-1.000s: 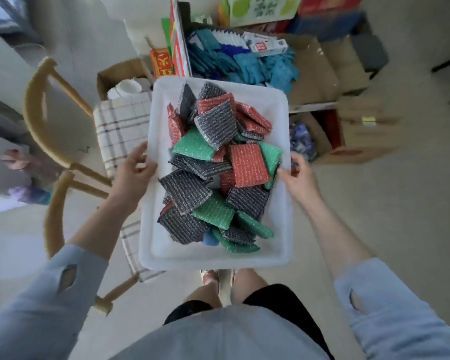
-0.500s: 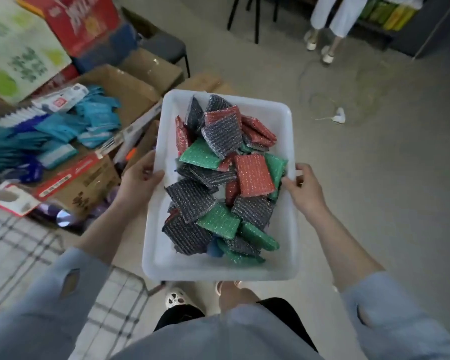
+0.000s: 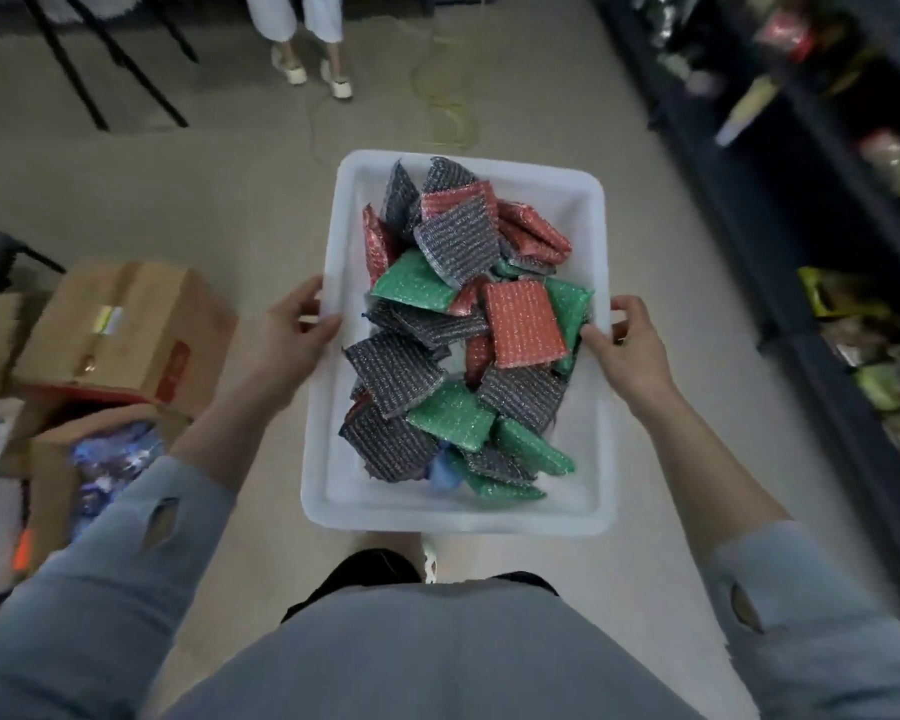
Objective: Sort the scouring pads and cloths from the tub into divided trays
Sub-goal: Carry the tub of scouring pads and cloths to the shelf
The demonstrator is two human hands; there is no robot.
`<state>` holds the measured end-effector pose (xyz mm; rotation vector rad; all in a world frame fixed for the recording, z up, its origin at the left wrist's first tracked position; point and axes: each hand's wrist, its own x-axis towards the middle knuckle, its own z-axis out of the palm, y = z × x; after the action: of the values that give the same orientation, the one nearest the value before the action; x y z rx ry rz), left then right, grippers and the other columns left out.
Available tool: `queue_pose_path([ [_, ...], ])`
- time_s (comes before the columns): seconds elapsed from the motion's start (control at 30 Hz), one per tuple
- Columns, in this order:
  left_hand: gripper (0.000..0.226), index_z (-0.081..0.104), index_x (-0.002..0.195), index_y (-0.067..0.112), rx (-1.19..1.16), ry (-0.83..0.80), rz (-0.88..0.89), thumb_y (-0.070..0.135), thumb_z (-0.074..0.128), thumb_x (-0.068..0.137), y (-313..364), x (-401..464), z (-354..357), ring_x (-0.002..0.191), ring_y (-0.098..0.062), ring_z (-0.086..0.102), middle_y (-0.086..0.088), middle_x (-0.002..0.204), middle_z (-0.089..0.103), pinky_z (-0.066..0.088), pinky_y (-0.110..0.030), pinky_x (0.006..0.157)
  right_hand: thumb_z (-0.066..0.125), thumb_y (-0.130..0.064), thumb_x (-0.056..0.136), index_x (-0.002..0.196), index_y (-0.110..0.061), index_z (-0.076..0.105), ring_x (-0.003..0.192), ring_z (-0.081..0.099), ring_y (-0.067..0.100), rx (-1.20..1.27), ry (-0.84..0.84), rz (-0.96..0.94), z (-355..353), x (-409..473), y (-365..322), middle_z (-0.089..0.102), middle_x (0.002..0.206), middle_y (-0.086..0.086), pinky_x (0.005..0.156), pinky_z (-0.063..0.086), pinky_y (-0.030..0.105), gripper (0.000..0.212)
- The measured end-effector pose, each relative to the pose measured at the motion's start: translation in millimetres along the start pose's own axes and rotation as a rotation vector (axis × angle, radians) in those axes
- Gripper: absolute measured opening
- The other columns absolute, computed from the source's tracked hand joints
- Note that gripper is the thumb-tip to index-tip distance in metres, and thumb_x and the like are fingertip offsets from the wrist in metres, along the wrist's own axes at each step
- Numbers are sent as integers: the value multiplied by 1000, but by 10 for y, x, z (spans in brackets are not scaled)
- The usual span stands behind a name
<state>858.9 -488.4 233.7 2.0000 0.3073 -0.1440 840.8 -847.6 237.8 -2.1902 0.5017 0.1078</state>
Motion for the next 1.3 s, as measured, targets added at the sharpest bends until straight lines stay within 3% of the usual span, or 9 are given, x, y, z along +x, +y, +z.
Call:
queue_pose_path([
  [0.23, 48, 52, 137, 25, 5, -297, 182, 4, 58, 94, 954, 1101, 1518, 69, -11, 48, 3, 93, 58, 43, -26, 67, 58, -30, 96, 131, -18, 40, 65, 49, 8, 15, 252, 192, -952, 735, 636, 50, 79, -7, 52, 36, 26, 41],
  [0.4, 44, 54, 131, 29, 48, -534, 299, 2, 56, 95, 1776, 1701, 2630, 73, -15, 44, -3, 98, 57, 40, -20, 65, 58, -26, 97, 131, -18, 41, 63, 52, 14, 84, 424, 352, -1618, 1147, 1044, 52, 75, -4, 54, 41, 29, 40],
  [0.47, 43, 55, 134, 22, 85, -605, 345, 2, 56, 95, 2086, 1827, 3041, 74, -13, 45, -1, 97, 56, 39, -11, 65, 59, -27, 96, 129, -19, 41, 67, 56, 21, 108, 483, 413, -1837, 1221, 1230, 52, 75, -2, 62, 49, 37, 38],
  [0.53, 45, 53, 138, 20, 112, -678, 368, 3, 56, 96, 2409, 1878, 3546, 79, -13, 47, 1, 97, 55, 39, -13, 70, 60, -26, 95, 125, -19, 43, 72, 57, 29, 134, 570, 478, -2101, 1252, 1470, 50, 73, 0, 70, 53, 48, 36],
  [0.7, 50, 48, 142, 24, 169, -858, 408, 8, 57, 96, 3045, 1780, 4844, 91, -13, 51, 4, 104, 55, 36, -25, 89, 60, -21, 95, 125, -16, 45, 69, 54, 26, 195, 759, 611, -2753, 1197, 2072, 50, 72, -1, 69, 51, 46, 35],
  [0.87, 51, 48, 142, 26, 232, -1001, 513, 7, 58, 95, 3510, 1399, 6092, 95, -14, 54, 1, 107, 58, 36, -25, 90, 60, -22, 95, 126, -15, 44, 76, 60, 36, 215, 873, 738, -3427, 1016, 2729, 53, 75, 2, 69, 52, 47, 36],
  [1.07, 54, 43, 145, 24, 307, -1179, 609, 6, 57, 95, 4033, 674, 7383, 99, -19, 55, 1, 108, 57, 39, -29, 89, 58, -21, 95, 123, -16, 43, 66, 55, 30, 257, 1026, 880, -4178, 636, 3386, 58, 77, 11, 62, 47, 40, 32],
  [1.17, 57, 42, 146, 26, 347, -1275, 665, 7, 58, 95, 4254, 354, 8073, 102, -18, 56, 1, 114, 60, 40, -29, 88, 57, -21, 95, 120, -19, 43, 75, 62, 37, 299, 1089, 955, -4525, 486, 3720, 64, 87, 16, 68, 52, 48, 29],
  [1.3, 58, 41, 147, 24, 380, -1408, 738, 6, 58, 95, 4561, -144, 8917, 110, -17, 55, 1, 123, 59, 39, -28, 91, 56, -23, 96, 120, -19, 42, 77, 61, 35, 317, 1188, 1047, -4998, 285, 4091, 63, 90, 12, 71, 51, 44, 28],
])
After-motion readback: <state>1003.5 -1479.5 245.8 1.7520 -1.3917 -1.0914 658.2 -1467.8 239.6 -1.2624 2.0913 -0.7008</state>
